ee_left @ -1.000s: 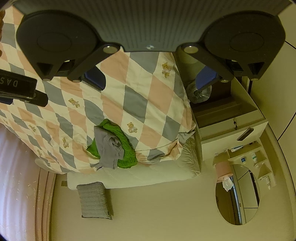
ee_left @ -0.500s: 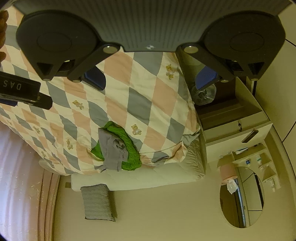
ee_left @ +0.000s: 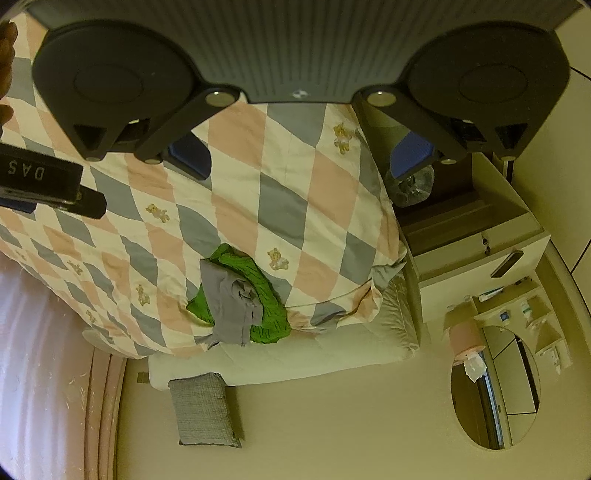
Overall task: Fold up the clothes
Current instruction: 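Move both tools toward the grey pants on the green sweater, then grasp the grey pants with the left gripper while the right gripper grasps them too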
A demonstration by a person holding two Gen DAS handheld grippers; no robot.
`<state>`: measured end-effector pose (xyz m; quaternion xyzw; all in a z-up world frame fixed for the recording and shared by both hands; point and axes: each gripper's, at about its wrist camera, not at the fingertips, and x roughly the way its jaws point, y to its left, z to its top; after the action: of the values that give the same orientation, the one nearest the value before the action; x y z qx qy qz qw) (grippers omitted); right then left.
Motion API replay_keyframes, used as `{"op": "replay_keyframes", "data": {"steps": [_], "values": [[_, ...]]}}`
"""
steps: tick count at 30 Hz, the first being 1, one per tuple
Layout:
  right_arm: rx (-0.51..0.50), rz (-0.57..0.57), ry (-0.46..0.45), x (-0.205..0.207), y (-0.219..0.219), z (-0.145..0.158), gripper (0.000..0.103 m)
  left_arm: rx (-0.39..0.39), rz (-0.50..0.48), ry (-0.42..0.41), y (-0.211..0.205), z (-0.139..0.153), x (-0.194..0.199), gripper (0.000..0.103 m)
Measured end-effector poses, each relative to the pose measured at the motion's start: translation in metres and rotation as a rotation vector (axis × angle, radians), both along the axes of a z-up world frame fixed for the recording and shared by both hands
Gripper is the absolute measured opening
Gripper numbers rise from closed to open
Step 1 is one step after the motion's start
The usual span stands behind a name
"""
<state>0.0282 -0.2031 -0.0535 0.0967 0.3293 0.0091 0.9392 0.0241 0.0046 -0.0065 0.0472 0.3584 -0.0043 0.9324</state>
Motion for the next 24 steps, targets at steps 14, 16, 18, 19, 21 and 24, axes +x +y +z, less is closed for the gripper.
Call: {"op": "replay_keyframes", "data": {"steps": [14,16,18,19,21,24], "values": [[-0.02,-0.065,0.073,0.067,0.001,-0.026,0.103,-0.017,-0.052,0.076,0.007,-0.029,0.093,0.102],[-0.024,-0.077,0.087,0.086,0.003,-0.032,0.103,-0.016,-0.065,0.094,0.009,-0.036,0.116,0.102],[-0.026,-0.09,0.101,0.106,0.006,-0.037,0.103,-0.016,-0.078,0.113,0.012,-0.042,0.141,0.102],[-0.027,-0.096,0.108,0.117,0.007,-0.04,0.103,-0.017,-0.083,0.121,0.013,-0.045,0.153,0.102],[-0.027,-0.106,0.123,0.137,0.009,-0.045,0.103,-0.025,-0.094,0.138,0.016,-0.05,0.181,0.102],[-0.032,-0.122,0.145,0.172,0.014,-0.051,0.103,-0.027,-0.118,0.157,0.021,-0.055,0.22,0.102]]}}
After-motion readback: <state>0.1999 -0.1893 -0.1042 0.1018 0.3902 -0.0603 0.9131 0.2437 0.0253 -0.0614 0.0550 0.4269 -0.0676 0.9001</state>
